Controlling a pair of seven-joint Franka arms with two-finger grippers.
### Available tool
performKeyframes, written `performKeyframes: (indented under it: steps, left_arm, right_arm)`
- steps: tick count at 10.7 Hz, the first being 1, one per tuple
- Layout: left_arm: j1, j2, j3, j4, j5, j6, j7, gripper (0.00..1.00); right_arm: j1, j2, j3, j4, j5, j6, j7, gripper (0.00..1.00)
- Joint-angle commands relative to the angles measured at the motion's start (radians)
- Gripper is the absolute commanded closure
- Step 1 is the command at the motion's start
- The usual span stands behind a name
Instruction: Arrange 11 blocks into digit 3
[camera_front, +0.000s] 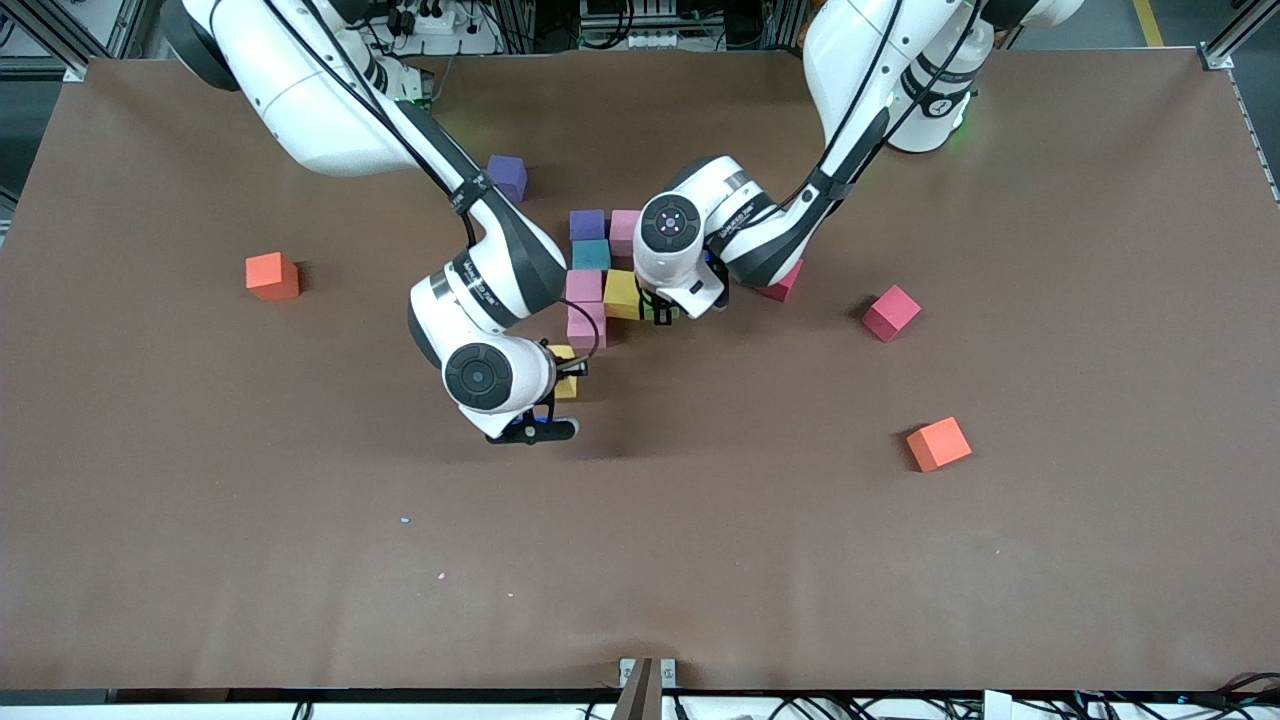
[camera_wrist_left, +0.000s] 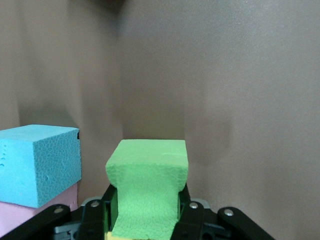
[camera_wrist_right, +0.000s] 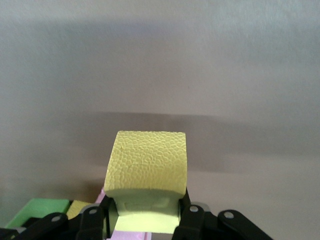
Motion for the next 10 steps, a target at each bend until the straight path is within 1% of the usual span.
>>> performKeyframes:
  steps: [1, 3, 4, 6, 7, 8, 9, 10]
  left_arm:
    - [-0.027, 0.01, 0.003, -0.016, 0.019, -0.005, -0.048, 1.0]
    - [-0.035, 0.01, 0.003, -0.016, 0.019, -0.003, -0.05, 1.0]
    - [-0.035, 0.01, 0.003, -0.016, 0.019, -0.005, -0.051, 1.0]
    - [-0.035, 0.01, 0.003, -0.016, 0.019, -0.005, -0.05, 0.99]
    - [-0.033, 0.01, 0.003, -0.015, 0.019, -0.003, -0.05, 0.76]
    - [-0.038, 0.01, 0.006, -0.01, 0.03, -0.006, -0.05, 0.01]
    - [-0.041, 0.006, 0.006, -0.012, 0.078, -0.008, -0.05, 0.0]
    - [-0.04, 0.001, 0.008, -0.012, 0.082, -0.015, -0.05, 0.0]
  right_arm:
    - [0.0, 0.07, 0.023, 0.057, 0.013, 0.029, 0.049, 1.0]
    - [0.0, 0.074, 0.03, 0.056, 0.019, 0.016, 0.052, 1.0]
    - [0.0, 0.074, 0.046, 0.056, 0.042, 0.001, 0.054, 1.0]
    - [0.004, 0.074, 0.049, 0.056, 0.054, -0.013, 0.072, 1.0]
    - [0.012, 0.076, 0.049, 0.056, 0.051, -0.021, 0.098, 1.0]
    - [0.015, 0.081, 0.049, 0.057, 0.047, -0.024, 0.103, 1.0]
    - [0.018, 0.085, 0.049, 0.057, 0.045, -0.026, 0.103, 1.0]
    - [0.021, 0.091, 0.049, 0.062, 0.045, -0.026, 0.103, 1.0]
